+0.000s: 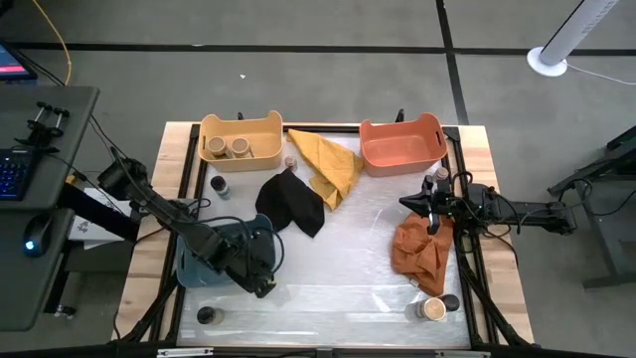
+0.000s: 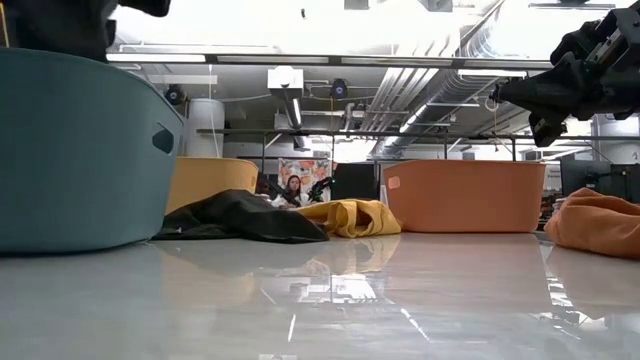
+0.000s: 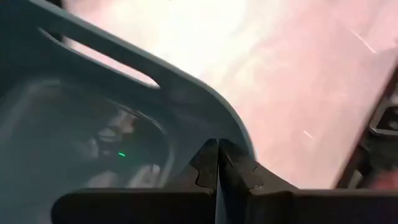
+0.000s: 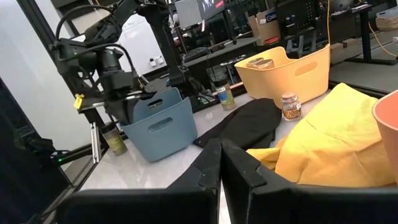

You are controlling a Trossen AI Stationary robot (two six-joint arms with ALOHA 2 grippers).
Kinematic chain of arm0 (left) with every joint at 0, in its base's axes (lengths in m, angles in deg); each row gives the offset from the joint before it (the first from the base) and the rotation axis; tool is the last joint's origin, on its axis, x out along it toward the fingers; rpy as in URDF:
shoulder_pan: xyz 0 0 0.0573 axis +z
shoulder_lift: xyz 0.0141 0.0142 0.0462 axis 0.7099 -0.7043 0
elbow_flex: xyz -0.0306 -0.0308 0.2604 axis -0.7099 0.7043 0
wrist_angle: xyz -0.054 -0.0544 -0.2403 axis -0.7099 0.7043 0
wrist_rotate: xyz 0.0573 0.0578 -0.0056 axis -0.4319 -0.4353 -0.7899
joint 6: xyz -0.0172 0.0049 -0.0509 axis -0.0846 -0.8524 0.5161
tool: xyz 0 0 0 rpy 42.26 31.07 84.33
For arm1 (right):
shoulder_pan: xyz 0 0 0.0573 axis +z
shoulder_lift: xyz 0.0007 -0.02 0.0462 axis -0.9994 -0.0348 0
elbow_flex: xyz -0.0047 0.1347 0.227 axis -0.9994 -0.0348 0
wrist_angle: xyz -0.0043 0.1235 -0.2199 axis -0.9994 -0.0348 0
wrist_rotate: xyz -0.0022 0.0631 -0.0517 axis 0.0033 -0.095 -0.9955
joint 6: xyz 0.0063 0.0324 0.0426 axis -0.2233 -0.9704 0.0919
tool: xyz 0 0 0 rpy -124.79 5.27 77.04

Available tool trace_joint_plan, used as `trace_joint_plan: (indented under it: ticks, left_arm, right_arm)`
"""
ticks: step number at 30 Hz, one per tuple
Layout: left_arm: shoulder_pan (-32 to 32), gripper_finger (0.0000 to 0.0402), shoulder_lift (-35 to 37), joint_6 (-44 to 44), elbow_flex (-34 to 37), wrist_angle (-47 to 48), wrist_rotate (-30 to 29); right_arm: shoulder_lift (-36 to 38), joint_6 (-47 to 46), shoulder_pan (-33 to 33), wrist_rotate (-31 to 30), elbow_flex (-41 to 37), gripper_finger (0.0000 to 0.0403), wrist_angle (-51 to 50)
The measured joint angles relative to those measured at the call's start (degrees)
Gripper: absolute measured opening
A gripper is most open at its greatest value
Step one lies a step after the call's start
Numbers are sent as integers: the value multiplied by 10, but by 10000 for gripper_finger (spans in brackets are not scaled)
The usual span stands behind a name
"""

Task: Sort spices by type
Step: Adjust the blue bin, then put the gold spice bottle into the bin

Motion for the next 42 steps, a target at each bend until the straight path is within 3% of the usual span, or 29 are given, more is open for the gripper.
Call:
trace_joint_plan:
  ticks: [7,13,19,26,28,30,35,42]
  left_arm:
    - [-18,0,0,3,0,-24,81]
    - [-18,0,17,15,0,10,65]
    - [8,0,101,-15,0,48,-45]
    - [66,0,207,-185,-1,22,-283]
    - [99,0,219,-245,-1,-6,-304]
    - [135,0,220,-308,-1,-45,-280]
    - [198,0,194,-424,5,-158,-151]
    - [194,0,186,-532,6,-175,-148]
  right_arm:
    - [0,0,0,0,0,3,0]
    - [0,0,0,0,0,3,0]
    - [0,0,0,0,0,3,0]
    - [0,0,0,0,0,3,0]
    - [0,0,0,0,0,3,0]
    - [0,0,0,0,0,3,0]
    - [0,0,0,0,0,3,0]
    - [0,0,0,0,0,3,0]
